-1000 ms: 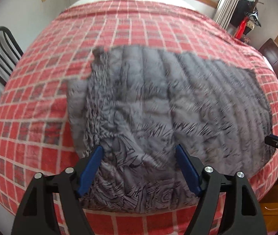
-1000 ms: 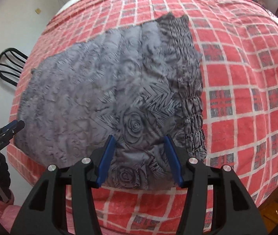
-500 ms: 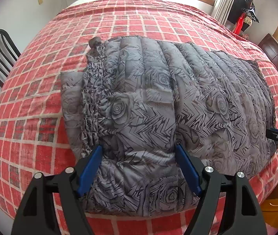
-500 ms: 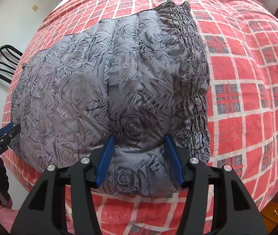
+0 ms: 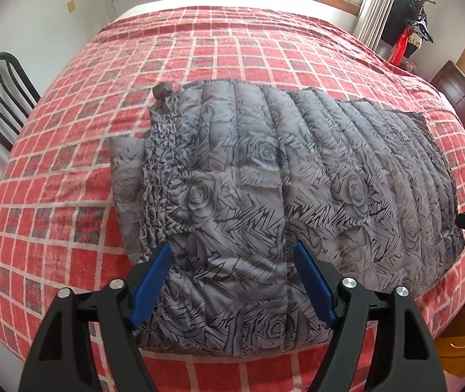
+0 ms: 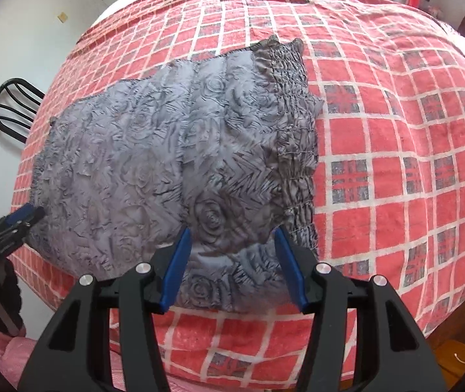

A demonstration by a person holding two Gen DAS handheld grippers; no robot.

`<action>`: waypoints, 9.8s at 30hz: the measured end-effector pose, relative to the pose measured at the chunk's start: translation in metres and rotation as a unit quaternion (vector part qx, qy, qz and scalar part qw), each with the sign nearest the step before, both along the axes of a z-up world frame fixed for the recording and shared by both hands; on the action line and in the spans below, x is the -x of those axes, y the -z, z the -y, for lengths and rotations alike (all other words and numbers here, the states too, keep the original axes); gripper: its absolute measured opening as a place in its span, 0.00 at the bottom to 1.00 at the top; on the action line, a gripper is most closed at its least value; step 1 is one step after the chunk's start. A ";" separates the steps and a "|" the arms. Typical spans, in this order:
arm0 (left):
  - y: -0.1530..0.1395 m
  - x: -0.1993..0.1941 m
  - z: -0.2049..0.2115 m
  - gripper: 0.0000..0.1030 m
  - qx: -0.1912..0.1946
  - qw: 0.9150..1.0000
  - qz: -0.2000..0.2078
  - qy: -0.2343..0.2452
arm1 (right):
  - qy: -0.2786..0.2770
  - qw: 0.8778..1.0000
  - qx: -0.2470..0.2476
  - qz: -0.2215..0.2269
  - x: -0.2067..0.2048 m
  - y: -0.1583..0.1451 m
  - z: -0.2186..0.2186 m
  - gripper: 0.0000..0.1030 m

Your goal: Fold large clothes

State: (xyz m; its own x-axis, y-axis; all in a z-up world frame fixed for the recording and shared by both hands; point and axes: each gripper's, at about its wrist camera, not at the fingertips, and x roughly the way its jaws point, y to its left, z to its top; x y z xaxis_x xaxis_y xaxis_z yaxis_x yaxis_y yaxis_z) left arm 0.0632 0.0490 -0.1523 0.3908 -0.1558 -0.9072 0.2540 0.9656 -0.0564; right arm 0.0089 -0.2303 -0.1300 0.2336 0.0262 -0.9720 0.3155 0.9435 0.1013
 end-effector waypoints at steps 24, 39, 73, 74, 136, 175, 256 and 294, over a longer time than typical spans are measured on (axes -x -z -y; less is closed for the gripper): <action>0.003 0.044 -0.047 0.75 0.011 0.991 -0.059 -0.119 | -0.051 0.997 -0.028 -0.041 -0.018 0.037 0.009 0.47; 0.062 0.064 -0.110 0.75 0.309 0.905 -0.069 -0.286 | -0.096 0.993 -0.015 -0.066 -0.038 0.040 -0.005 0.48; 0.045 0.038 -0.124 0.25 0.314 0.895 0.008 -0.318 | -0.089 0.994 -0.054 -0.016 -0.019 0.011 0.019 0.48; 0.030 0.037 -0.119 0.25 0.310 0.900 0.023 -0.306 | -0.083 0.995 -0.059 -0.004 -0.017 0.000 0.024 0.48; -0.035 -0.062 0.119 0.45 0.123 0.992 -0.014 -0.022 | -0.070 0.979 -0.187 0.036 -0.094 -0.025 0.073 0.81; -0.068 -0.070 0.154 0.45 0.129 0.989 0.014 0.073 | -0.097 0.974 -0.168 0.114 -0.070 -0.093 0.073 0.13; -0.029 -0.048 0.180 0.39 0.122 0.987 -0.061 0.089 | -0.042 0.990 -0.124 0.050 -0.047 -0.029 0.055 0.34; 0.017 -0.051 0.186 0.30 0.094 0.987 -0.065 0.117 | -0.049 0.994 -0.091 0.036 -0.051 0.020 0.050 0.33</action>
State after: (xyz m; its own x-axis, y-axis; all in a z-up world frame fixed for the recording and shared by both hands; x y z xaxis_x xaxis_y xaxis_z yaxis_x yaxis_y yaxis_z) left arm 0.1139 -0.1366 -0.1697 0.2060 -0.3983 -0.8938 0.4475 0.8507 -0.2759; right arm 0.0596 -0.2805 -0.1502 0.2895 0.2261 -0.9301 0.2086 0.9335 0.2918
